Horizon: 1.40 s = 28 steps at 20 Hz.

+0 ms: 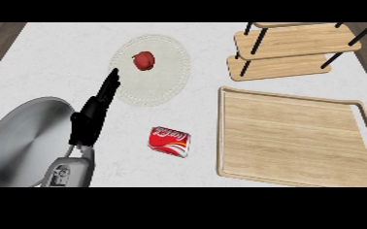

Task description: Pick the squash from the tray and place it in the tiered shelf

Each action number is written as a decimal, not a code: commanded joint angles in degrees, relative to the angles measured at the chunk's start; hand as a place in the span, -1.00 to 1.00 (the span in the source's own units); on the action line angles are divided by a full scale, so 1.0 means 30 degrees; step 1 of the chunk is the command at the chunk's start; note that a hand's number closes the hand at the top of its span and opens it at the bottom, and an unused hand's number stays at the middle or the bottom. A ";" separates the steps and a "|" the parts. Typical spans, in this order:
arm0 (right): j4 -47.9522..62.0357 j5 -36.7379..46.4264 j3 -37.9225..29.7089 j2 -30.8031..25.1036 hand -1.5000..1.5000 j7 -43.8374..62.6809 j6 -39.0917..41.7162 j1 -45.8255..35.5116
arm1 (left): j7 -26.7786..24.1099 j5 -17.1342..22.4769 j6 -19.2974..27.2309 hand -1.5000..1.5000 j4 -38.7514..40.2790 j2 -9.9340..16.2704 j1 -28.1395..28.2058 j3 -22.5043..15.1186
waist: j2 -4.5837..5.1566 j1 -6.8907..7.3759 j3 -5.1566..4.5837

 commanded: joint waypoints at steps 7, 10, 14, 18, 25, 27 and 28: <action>-0.2234 -0.2565 -0.1866 -0.0021 -1.00 0.1897 -0.1348 -0.1854 | 0.0049 0.0311 -0.0228 0.00 -0.0408 0.0063 0.0235 0.0135 | -0.0015 -0.0038 -0.0005; -0.3393 -0.3378 -0.3667 -0.2112 -1.00 0.3102 -0.0724 -0.1757 | 0.0444 -0.0091 0.0076 0.00 -0.0662 -0.0011 0.0335 -0.0079 | -0.0075 -0.0270 0.0000; -0.4172 -0.3947 -0.4897 -0.4248 -1.00 0.5366 0.1034 -0.0852 | 0.0714 0.0142 -0.0018 0.00 -0.0280 0.0202 -0.0356 0.0352 | -0.0066 -0.0393 -0.0001; -0.4085 -0.5541 -0.6342 -0.6400 -1.00 0.7397 0.4169 0.0474 | 0.0312 0.0107 0.0173 0.00 0.0079 -0.0013 -0.0221 0.0350 | -0.0066 -0.0476 -0.0003; -0.3783 -0.9878 -1.1275 -0.9781 -1.00 0.5069 0.9676 0.5733 | 0.0223 0.0103 -0.0024 0.00 -0.0663 0.0245 0.0676 0.0289 | -0.0089 -0.0633 0.0040; -0.4386 -1.1023 -1.2523 -1.0228 -1.00 0.5119 1.1490 0.7149 | 0.0024 0.0122 0.0233 0.00 -0.0276 0.0149 0.0303 0.0519 | -0.0119 -0.0830 0.0031; -0.3781 -1.1667 -1.3572 -1.0576 -1.00 0.4863 1.1999 0.7530 | 0.0573 0.0057 0.0337 0.00 0.0399 -0.0043 -0.0566 0.0481 | -0.0089 -0.0901 0.0032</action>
